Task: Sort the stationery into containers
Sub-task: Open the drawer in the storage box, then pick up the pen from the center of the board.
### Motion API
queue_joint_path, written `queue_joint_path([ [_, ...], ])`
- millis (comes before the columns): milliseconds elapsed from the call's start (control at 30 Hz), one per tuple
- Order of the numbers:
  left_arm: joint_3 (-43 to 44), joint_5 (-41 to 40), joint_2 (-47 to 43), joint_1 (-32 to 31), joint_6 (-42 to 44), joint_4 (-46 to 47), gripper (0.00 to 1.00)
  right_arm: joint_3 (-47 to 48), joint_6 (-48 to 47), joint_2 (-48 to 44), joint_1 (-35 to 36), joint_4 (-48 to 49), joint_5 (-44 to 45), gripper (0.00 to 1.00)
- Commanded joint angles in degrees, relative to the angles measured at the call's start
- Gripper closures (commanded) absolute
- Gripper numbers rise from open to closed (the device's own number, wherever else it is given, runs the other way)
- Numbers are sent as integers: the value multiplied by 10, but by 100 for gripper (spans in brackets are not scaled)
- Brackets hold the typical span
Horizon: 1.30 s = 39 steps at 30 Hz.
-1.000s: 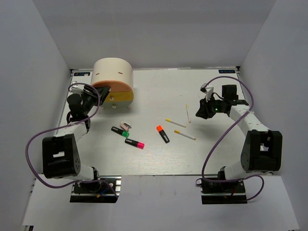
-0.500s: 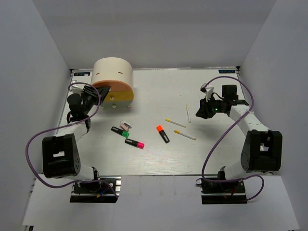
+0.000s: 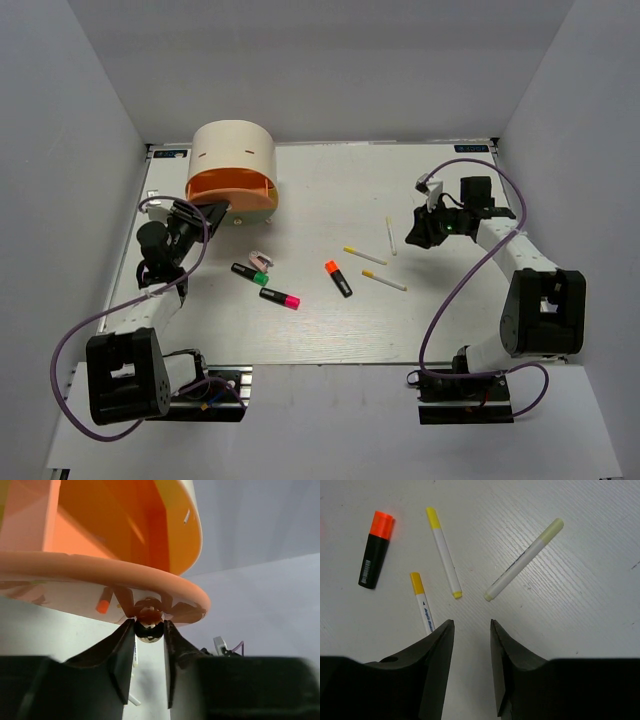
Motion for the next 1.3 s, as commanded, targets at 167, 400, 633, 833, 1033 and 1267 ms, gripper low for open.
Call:
queue_joint_path([
  [167, 5, 9, 5, 1, 22, -56, 26, 14, -45, 19, 14, -27, -30, 37],
  [400, 32, 14, 17, 1, 45, -85, 11, 32, -74, 40, 45, -61, -25, 32],
  [633, 79, 6, -69, 1, 165, -250, 7, 69, -3, 72, 110, -51, 27, 30],
  [833, 92, -36, -148, 1, 275, -440, 6, 81, 9, 114, 168, -5, 125, 29],
  [1033, 64, -64, -192, 1, 286, -528, 5, 134, 5, 176, 215, -25, 186, 30],
  [1267, 35, -69, -221, 1, 273, -528, 4, 163, 24, 222, 249, -18, 264, 37],
])
